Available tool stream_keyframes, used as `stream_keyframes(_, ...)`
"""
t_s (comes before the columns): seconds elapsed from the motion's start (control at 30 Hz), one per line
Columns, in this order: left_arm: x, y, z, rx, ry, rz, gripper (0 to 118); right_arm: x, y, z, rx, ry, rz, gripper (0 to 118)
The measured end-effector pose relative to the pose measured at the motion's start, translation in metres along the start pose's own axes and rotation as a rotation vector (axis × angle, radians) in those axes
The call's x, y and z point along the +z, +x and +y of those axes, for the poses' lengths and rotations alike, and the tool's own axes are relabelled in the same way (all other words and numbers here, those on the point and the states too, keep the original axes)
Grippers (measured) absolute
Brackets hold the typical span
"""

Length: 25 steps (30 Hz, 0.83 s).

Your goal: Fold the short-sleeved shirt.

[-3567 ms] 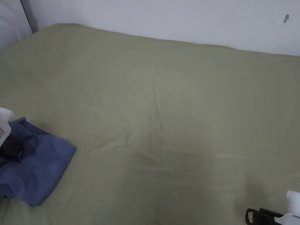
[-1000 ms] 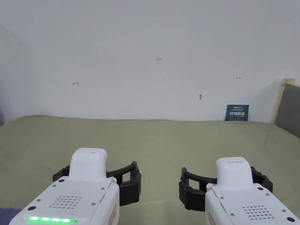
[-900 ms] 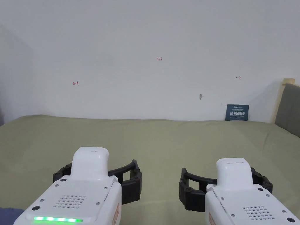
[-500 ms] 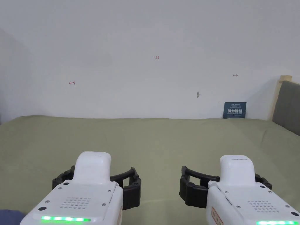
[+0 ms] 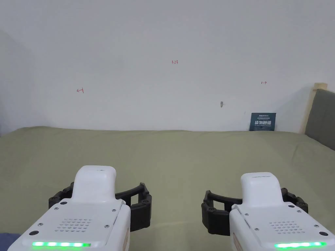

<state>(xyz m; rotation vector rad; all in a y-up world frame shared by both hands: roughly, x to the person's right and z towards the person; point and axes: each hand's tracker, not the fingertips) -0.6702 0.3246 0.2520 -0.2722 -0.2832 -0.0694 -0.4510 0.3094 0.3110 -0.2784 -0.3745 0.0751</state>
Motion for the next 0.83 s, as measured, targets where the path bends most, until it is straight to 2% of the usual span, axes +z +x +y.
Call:
stream_keyframes(0.17, 0.0002, -0.004, 0.0016, 0.003, -0.014, -0.005, 102, -0.0011, -0.0055, 0.0012, 0.008, -0.031, 0.002, 113)
stream_keyframes(0.3, 0.0014, -0.0064, 0.0013, 0.004, -0.01, 0.016, 102, -0.0063, -0.0006, 0.0023, -0.055, -0.073, 0.016, 113)
stream_keyframes(0.43, 0.0012, -0.0091, 0.0014, 0.017, -0.019, 0.018, 102, -0.0053, 0.0007, 0.0019, -0.044, -0.084, 0.04, 113)
stream_keyframes(0.57, 0.0015, -0.01, 0.002, 0.031, -0.022, 0.018, 102, -0.0053, 0.0022, 0.0022, -0.068, -0.106, 0.064, 113)
stream_keyframes(0.63, 0.0016, -0.0093, 0.0018, 0.027, -0.022, 0.016, 102, -0.0063, 0.0023, 0.0017, -0.056, -0.102, 0.067, 108)
stream_keyframes(0.7, 0.002, -0.0083, 0.0016, 0.022, -0.022, 0.017, 102, -0.0069, 0.0004, 0.0018, -0.033, -0.092, 0.035, 104)
stream_keyframes(0.83, 0.0014, -0.0084, 0.0009, 0.026, -0.023, 0.019, 102, -0.0083, 0.0018, 0.0016, -0.055, -0.098, 0.019, 104)
